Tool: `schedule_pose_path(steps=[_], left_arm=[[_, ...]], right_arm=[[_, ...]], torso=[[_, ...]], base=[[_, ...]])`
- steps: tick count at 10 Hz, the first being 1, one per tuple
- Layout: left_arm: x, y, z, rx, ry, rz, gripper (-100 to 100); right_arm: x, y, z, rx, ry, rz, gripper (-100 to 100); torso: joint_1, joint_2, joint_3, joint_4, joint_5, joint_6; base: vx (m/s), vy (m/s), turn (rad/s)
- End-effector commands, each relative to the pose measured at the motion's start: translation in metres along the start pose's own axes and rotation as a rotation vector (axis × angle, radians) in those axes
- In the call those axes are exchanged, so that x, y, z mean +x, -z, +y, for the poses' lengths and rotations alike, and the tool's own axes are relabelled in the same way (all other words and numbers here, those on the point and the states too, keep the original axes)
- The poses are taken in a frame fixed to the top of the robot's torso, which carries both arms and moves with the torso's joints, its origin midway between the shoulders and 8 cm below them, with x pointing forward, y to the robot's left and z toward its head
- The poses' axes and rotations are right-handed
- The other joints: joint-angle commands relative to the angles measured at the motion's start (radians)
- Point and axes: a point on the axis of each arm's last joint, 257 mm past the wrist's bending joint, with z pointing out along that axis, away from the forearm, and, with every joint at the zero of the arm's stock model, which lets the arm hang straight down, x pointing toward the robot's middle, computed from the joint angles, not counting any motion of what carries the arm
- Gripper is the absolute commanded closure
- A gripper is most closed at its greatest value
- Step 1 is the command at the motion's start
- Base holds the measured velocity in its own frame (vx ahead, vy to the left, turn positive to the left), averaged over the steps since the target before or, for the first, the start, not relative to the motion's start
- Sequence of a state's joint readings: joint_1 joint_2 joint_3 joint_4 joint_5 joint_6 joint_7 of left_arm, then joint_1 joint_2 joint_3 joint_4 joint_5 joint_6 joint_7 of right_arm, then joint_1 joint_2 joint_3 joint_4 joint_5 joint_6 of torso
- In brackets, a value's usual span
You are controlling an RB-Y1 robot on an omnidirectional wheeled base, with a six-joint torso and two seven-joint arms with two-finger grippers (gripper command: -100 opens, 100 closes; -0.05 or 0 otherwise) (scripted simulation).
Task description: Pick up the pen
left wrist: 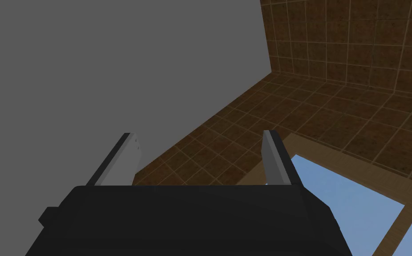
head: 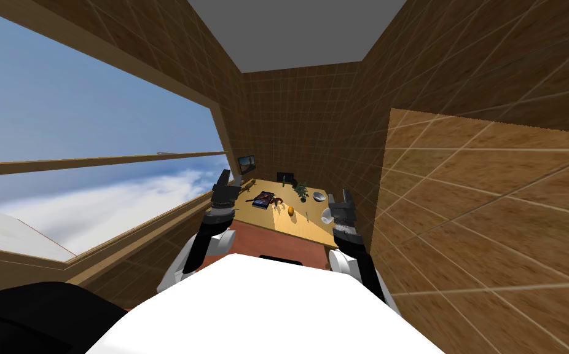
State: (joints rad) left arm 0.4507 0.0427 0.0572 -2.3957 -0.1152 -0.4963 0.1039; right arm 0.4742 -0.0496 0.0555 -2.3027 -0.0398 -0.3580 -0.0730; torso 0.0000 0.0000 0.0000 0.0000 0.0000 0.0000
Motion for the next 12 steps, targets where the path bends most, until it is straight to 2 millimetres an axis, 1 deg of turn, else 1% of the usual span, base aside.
schedule_pose_path(steps=[1, 2, 4, 7, 8, 10, 11, 12], left_arm=[[0.0, 0.0, 0.0, 0.0, 0.0, 0.0, 0], [0.0, 0.0, 0.0, 0.0, 0.0, 0.0, 0], [0.0, 0.0, 0.0, 0.0, 0.0, 0.0, 0], [0.0, 0.0, 0.0, 0.0, 0.0, 0.0, 0], [0.0, 0.0, 0.0, 0.0, 0.0, 0.0, 0], [0.0, 0.0, 0.0, 0.0, 0.0, 0.0, 0], [0.0, 0.0, 0.0, 0.0, 0.0, 0.0, 0], [0.0, 0.0, 0.0, 0.0, 0.0, 0.0, 0]], right_arm=[[0.0, 0.004, -0.016, 0.048, 0.017, 0.021, -100], [-0.001, 0.007, -0.027, 0.08, 0.027, 0.032, -100], [-0.004, 0.017, -0.054, 0.162, 0.052, 0.058, -100], [-0.012, 0.04, -0.107, 0.322, 0.103, 0.108, -100], [-0.012, 0.041, -0.107, 0.324, 0.103, 0.107, -100], [-0.022, 0.064, -0.146, 0.449, 0.145, 0.144, -100], [-0.029, 0.079, -0.168, 0.52, 0.166, 0.159, -100], [-0.029, 0.079, -0.168, 0.521, 0.169, 0.163, -100]], torso=[[0.0, 0.0, 0.0, 0.0, 0.0, 0.0], [-0.001, 0.001, 0.0, 0.0, 0.0, 0.0], [-0.001, 0.003, 0.002, 0.001, 0.0, 0.0], [-0.002, 0.004, 0.002, 0.001, 0.0, 0.0], [-0.002, 0.004, 0.002, 0.001, 0.0, 0.0], [-0.001, 0.003, 0.002, 0.001, 0.0, 0.0], [-0.001, 0.003, 0.001, 0.001, 0.0, -0.001], [-0.001, 0.003, 0.002, 0.001, 0.0, 0.0]], base=[[-0.02, -0.006, 0.057], [-0.039, -0.009, 0.093], [-0.053, -0.004, 0.081], [-0.062, -0.013, 0.138], [-0.042, -0.012, 0.06], [-0.041, -0.004, 0.164], [-0.054, -0.002, 0.265], [-0.044, -0.018, 0.049]])
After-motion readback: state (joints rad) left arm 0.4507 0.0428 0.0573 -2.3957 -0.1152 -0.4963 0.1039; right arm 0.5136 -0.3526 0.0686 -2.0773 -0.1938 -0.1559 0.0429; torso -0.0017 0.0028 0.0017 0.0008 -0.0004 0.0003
